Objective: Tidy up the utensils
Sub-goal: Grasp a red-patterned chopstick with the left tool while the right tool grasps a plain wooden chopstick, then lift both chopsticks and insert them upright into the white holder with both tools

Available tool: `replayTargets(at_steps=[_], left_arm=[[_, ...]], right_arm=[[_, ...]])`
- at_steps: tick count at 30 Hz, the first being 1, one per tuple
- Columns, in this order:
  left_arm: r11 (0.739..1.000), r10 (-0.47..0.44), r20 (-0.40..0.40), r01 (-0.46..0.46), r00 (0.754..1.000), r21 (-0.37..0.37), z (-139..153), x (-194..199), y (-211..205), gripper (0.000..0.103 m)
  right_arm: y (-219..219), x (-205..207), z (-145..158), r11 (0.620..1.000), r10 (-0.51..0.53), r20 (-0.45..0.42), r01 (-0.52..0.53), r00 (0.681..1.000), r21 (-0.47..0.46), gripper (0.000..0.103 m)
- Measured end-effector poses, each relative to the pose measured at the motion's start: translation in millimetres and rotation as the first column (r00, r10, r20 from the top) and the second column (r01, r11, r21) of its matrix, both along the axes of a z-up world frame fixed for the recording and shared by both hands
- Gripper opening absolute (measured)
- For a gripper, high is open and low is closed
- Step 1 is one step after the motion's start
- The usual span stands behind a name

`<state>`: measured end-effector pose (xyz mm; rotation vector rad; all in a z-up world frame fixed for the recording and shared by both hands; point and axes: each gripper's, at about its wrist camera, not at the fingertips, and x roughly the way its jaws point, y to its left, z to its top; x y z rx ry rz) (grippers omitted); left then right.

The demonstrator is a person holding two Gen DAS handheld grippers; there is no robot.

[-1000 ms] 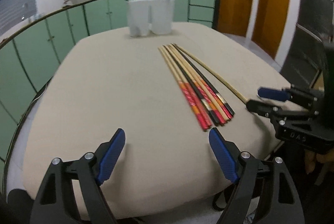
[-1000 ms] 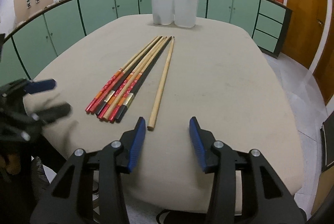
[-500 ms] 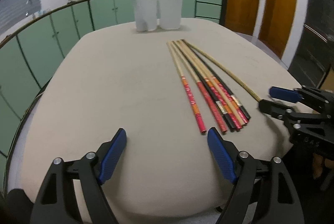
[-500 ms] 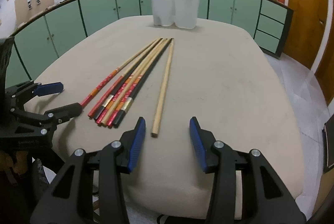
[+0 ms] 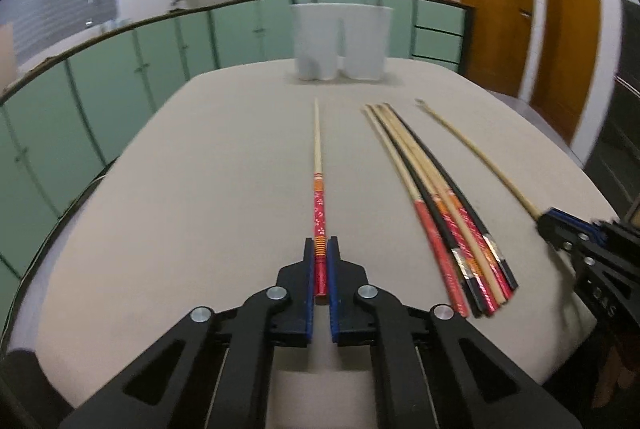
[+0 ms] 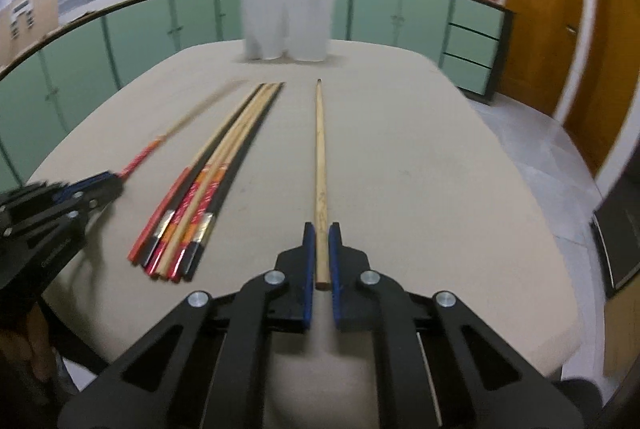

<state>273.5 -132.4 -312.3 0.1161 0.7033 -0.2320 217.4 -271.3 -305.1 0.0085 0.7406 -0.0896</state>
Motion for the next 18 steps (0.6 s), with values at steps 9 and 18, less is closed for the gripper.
replayTargets(at_steps=[9, 18], left_arm=[[1.0, -0.022, -0.014, 0.022, 1.0, 0.015, 0, 1, 11, 0.024], [0.995, -0.039, -0.097, 0.03, 0.995, -0.093, 15, 9, 24, 0.006]], right_arm=[[-8, -7, 0, 0.999, 0.033, -0.012, -0.032, 0.999, 0.041, 0.022], [-5, -8, 20, 0.997, 0.054, 0.005, -0.054, 0.999, 0.047, 0.006]])
